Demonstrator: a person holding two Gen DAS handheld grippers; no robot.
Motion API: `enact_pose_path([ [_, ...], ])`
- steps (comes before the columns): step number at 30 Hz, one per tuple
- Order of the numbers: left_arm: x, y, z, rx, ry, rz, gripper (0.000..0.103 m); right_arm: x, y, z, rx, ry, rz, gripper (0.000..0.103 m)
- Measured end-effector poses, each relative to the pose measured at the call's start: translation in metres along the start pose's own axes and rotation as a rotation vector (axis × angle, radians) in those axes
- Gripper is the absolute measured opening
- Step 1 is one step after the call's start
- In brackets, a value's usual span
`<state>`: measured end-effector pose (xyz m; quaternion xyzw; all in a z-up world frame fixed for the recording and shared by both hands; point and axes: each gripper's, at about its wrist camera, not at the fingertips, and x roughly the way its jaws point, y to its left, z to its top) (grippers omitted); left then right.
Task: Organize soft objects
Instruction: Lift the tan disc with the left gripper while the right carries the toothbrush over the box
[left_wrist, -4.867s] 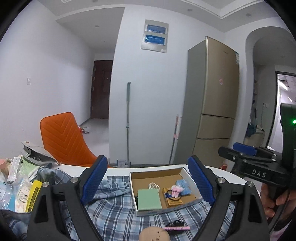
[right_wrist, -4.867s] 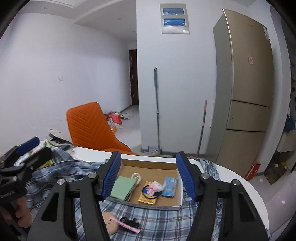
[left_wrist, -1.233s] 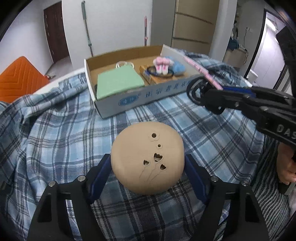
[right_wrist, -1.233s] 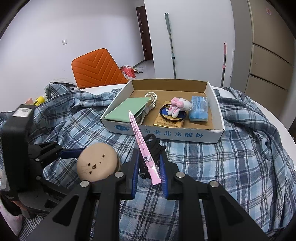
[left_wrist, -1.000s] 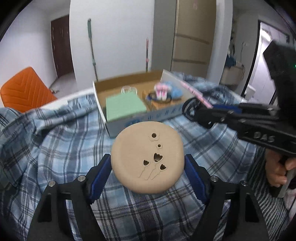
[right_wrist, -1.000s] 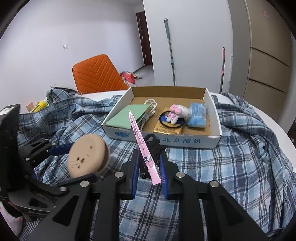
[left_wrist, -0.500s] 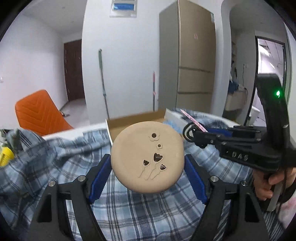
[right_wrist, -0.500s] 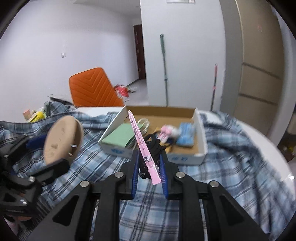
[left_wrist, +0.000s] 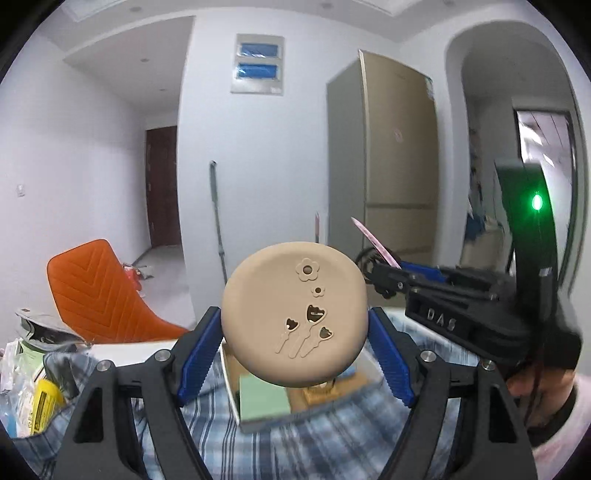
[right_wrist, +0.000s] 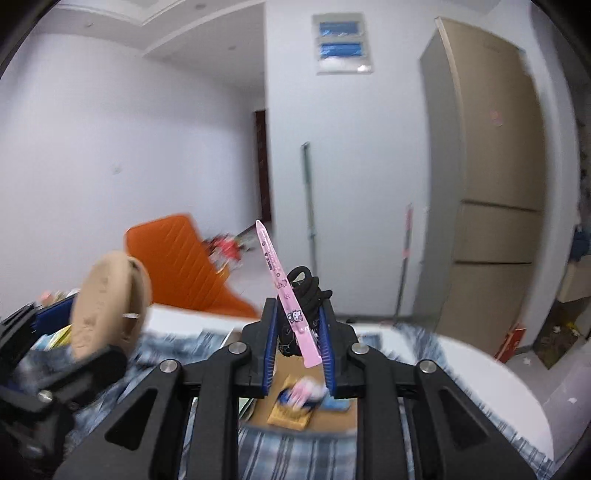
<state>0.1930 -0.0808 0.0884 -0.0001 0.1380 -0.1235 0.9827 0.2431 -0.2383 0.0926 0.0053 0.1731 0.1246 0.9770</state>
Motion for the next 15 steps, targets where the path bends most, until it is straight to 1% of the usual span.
enact_pose_path([
  [1,0.003,0.001,0.007,-0.015,-0.014,0.004,0.080,0.003,-0.002,0.005,0.002,-0.015,-0.023,0.020],
  [3,0.012,0.004,0.019,-0.033,-0.040,0.022,0.080,0.011,-0.008,0.013,0.012,-0.028,-0.040,0.020],
  [5,0.021,0.005,0.028,-0.042,-0.054,0.035,0.080,0.017,-0.015,0.019,0.033,-0.040,-0.048,0.020],
  [7,0.033,0.009,0.032,-0.048,-0.051,0.038,0.080,0.025,-0.022,0.023,0.047,-0.046,-0.063,0.020],
  [11,0.057,0.013,0.026,-0.054,-0.020,0.046,0.080,0.039,-0.032,0.019,0.051,-0.035,-0.077,0.020],
  [15,0.069,0.014,0.012,-0.050,-0.006,0.058,0.080,0.051,-0.035,0.006,0.041,-0.005,-0.086,0.020],
])
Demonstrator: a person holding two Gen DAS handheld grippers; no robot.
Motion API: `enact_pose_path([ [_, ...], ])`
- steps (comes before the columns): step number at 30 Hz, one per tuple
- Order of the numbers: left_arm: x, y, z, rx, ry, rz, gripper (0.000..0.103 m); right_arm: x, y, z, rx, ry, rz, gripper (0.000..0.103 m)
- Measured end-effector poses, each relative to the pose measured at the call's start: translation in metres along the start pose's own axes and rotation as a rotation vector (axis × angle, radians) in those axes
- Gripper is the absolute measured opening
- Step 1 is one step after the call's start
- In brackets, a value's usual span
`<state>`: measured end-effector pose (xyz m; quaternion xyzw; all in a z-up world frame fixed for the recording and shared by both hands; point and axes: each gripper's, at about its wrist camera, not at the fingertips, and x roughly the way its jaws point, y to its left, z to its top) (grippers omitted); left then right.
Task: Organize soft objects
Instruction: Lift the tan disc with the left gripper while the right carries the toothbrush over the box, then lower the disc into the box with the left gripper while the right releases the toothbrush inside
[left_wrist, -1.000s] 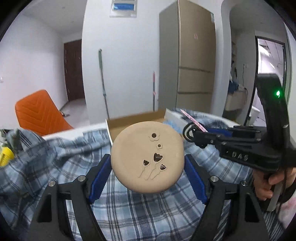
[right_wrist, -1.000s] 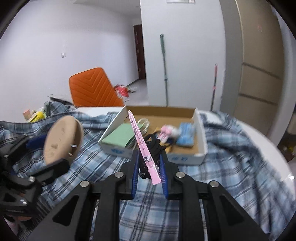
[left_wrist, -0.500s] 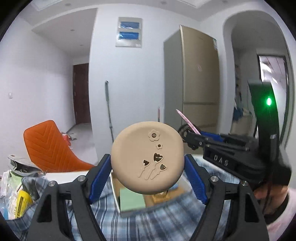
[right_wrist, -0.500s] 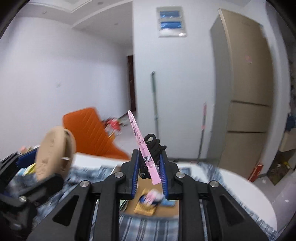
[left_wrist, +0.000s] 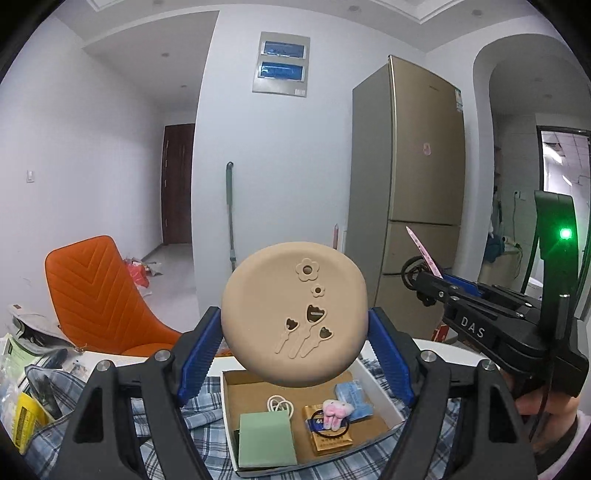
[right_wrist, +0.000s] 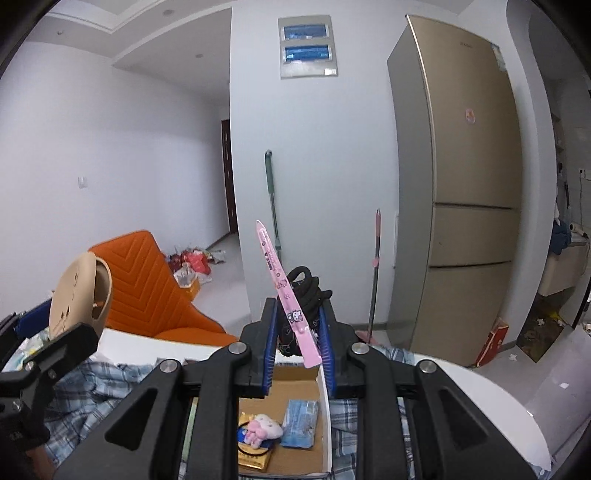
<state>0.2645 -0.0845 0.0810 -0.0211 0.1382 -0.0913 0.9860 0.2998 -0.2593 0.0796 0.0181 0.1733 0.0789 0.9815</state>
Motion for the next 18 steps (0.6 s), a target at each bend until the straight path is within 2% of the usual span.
enact_pose_path([
  [5,0.023,0.008,-0.019,-0.024,0.058,-0.025,0.080,0.018,-0.001,-0.020,0.003,0.054,0.031,0.020],
  [11,0.049,0.017,-0.047,-0.011,0.112,-0.014,0.080,0.042,-0.003,-0.042,-0.002,0.143,0.073,0.020],
  [18,0.077,0.030,-0.074,-0.049,0.202,-0.012,0.081,0.078,-0.012,-0.067,0.042,0.289,0.104,0.020],
])
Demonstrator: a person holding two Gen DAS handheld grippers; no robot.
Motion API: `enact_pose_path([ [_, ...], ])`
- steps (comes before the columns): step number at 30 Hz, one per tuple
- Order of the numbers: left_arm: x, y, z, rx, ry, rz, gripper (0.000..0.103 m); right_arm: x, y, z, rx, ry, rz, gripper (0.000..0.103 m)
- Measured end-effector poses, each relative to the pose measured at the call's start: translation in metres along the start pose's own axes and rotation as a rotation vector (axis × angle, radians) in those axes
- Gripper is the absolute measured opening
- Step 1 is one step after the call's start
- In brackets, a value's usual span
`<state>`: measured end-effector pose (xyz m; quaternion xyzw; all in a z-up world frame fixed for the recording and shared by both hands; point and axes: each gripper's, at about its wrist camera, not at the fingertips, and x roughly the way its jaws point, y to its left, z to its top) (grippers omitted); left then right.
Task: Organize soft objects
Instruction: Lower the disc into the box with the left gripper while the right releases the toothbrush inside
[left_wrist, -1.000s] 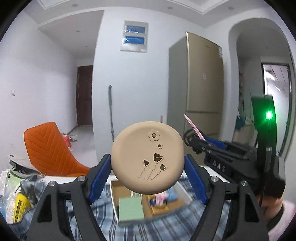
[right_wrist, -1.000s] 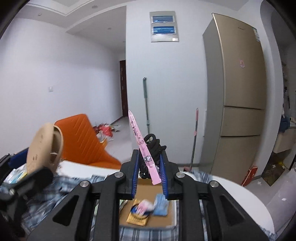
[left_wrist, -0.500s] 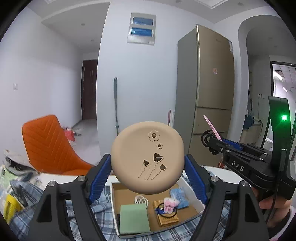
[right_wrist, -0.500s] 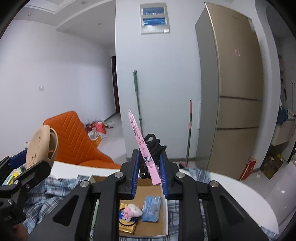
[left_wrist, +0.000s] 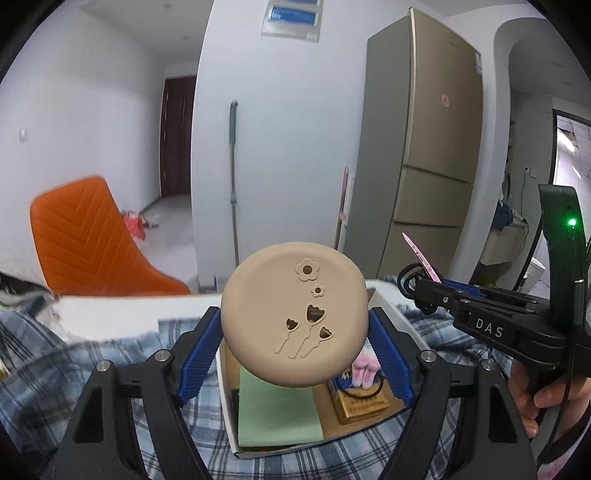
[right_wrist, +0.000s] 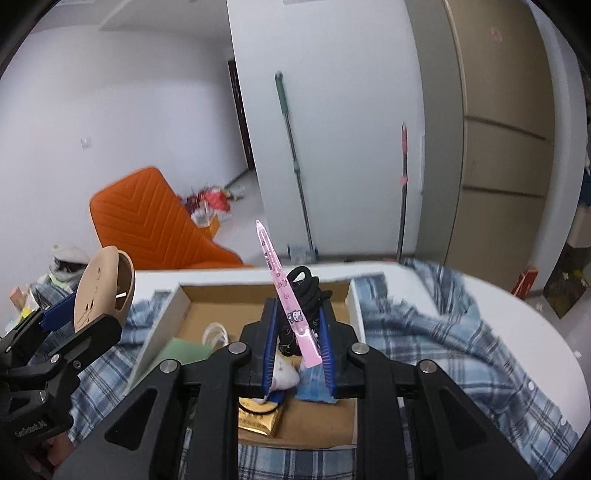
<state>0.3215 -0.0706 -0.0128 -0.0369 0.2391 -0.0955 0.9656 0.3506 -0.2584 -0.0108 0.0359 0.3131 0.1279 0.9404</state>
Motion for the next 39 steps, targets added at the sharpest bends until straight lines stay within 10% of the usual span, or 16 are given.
enact_pose_path([
  [9,0.018,0.003,-0.013,0.004,0.052,0.010,0.081,0.032,0.005,-0.018,-0.028,0.110,0.002,0.023],
  [14,0.021,0.007,-0.013,-0.016,0.063,0.010,0.081,0.034,0.001,-0.021,-0.009,0.122,0.003,0.060],
  [39,0.041,0.002,-0.028,-0.005,0.148,0.006,0.090,0.030,-0.006,-0.014,0.023,0.108,0.005,0.060],
])
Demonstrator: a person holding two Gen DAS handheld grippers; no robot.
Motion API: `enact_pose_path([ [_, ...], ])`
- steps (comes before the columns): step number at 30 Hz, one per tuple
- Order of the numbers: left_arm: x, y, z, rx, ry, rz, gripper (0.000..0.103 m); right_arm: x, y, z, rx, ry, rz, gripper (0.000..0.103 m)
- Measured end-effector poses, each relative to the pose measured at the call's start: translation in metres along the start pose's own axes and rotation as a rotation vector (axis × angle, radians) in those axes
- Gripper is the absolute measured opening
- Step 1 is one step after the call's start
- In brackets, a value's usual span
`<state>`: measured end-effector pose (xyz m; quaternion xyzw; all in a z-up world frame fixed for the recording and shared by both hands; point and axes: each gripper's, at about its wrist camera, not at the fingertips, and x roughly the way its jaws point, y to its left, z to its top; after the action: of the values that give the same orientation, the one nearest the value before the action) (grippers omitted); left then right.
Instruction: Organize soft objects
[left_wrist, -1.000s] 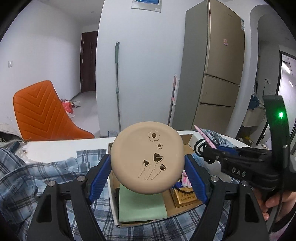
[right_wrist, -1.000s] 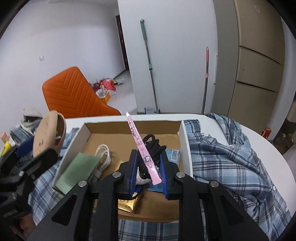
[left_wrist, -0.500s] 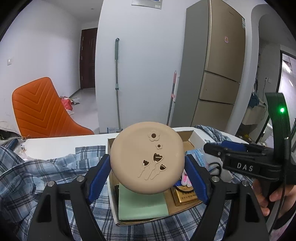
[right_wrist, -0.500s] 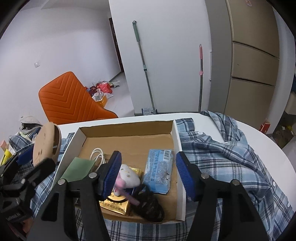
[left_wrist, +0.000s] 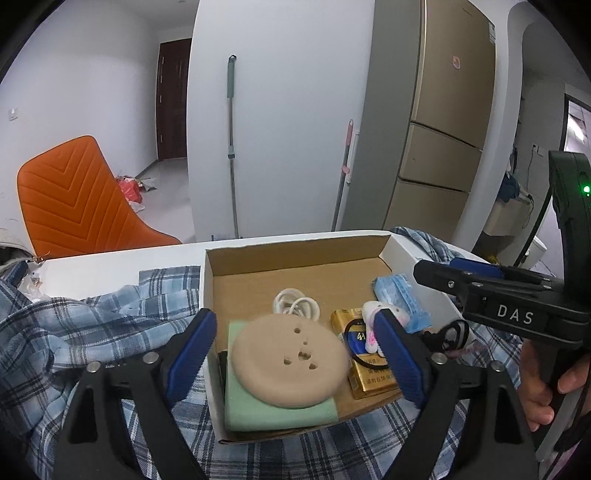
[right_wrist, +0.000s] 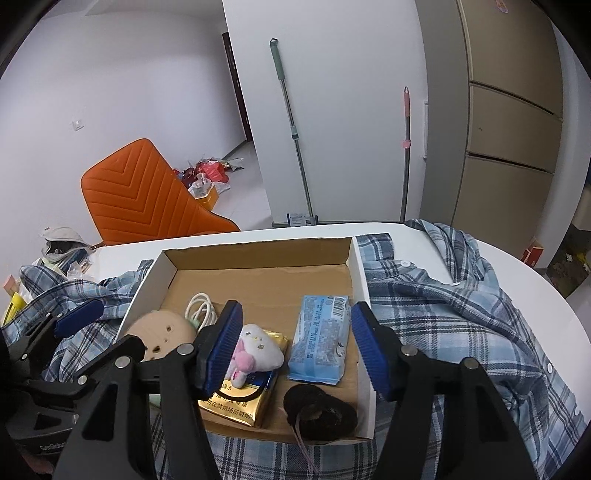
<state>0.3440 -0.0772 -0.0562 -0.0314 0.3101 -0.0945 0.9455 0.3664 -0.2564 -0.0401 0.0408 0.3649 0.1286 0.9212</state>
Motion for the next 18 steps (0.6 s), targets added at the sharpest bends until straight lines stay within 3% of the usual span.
enact_pose_path([
  [4,-0.005,0.003,0.002,-0.011,-0.018,0.012,0.090,-0.001,-0.001,0.000,0.006,-0.003,-0.003,0.060],
  [8,-0.025,0.005,0.011,-0.012,-0.084,0.050,0.090,-0.011,-0.001,0.004,0.026,-0.028,-0.031,0.060],
  [18,-0.111,-0.007,0.039,0.025,-0.282,0.086,0.090,-0.102,0.019,0.034,0.008,-0.230,-0.013,0.060],
])
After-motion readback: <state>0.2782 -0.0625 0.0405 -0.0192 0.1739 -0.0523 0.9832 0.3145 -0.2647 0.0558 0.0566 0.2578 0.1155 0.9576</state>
